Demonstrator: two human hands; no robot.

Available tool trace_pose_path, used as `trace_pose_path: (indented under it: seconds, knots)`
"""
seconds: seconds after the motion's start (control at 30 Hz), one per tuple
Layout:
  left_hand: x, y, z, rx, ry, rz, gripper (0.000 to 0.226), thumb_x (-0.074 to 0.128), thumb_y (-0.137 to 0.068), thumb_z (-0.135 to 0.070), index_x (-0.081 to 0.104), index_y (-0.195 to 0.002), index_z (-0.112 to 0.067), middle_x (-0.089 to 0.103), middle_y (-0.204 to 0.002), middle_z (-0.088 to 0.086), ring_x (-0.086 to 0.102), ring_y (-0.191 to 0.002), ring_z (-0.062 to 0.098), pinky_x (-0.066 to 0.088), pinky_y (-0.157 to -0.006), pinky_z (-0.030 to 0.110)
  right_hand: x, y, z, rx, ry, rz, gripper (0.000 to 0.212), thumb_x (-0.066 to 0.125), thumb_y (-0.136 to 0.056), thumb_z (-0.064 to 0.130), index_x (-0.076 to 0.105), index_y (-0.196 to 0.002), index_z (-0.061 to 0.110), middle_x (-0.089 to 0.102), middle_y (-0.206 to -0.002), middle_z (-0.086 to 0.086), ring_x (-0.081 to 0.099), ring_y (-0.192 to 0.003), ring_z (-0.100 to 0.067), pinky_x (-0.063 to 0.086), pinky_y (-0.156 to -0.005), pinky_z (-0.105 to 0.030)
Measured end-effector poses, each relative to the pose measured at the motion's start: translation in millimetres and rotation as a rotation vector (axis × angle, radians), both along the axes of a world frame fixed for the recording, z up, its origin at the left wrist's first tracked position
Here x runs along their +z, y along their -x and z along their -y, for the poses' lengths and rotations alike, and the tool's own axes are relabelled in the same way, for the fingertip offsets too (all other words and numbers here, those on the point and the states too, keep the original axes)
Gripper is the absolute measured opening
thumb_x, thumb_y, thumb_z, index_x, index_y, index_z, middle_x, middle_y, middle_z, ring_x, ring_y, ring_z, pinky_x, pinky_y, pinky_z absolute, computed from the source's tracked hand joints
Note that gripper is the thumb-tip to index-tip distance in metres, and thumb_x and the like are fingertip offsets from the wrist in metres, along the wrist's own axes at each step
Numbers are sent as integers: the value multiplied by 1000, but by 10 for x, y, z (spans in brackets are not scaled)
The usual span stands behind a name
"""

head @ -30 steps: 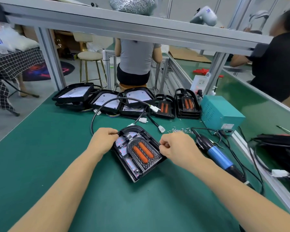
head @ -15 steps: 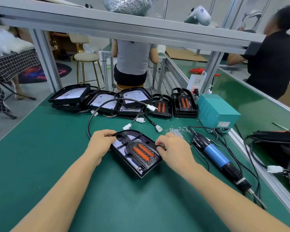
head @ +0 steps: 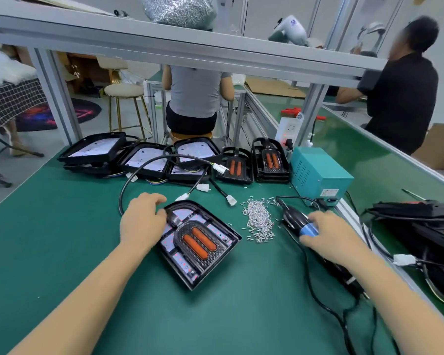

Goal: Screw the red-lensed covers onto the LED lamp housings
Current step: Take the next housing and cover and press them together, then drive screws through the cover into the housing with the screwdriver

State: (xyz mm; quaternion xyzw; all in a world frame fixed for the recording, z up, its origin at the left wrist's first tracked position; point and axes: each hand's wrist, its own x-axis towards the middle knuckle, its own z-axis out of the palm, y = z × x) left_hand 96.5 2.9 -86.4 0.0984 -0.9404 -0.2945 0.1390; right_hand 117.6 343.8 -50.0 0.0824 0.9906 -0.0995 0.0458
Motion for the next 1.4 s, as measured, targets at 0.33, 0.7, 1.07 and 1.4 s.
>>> trace_pose_path:
  seconds: [0.33,0.7,1.07,1.4]
  knots:
    - [346,450,-1040,-465,282,154,20,61,-82,-13,75,-91,-24,72,-102,-9,62,-103,16,36,-93,24,-102,-49,-251,-143,4,161,45,68,-82,29,42,-117,17,56,-98,0,58,-84,-20,43,-65,-29]
    - [299,579,-1338,-548,664,359,20,56,-85,-1,50,-70,-13,68,-100,8,61,-87,28,44,-74,36,-180,1,-266,-257,228,151,72,71,-76,17,27,-133,9,56,-86,-5,52,-65,-18,40,-53,-28]
    - [248,583,-1314,-579,623,317,24,56,-82,-8,41,-63,-13,57,-75,5,57,-79,31,43,-62,32,-198,172,-104,-167,225,139,80,68,-70,19,31,-142,21,55,-85,0,56,-69,-16,43,-55,-27]
    - [241,698,-1089,-480,203,415,20,50,-83,0,66,-94,-2,69,-102,20,63,-87,31,54,-83,36,-78,208,-214,-225,722,-84,40,68,-75,9,49,-109,18,58,-83,-6,50,-60,-20,38,-54,-25]
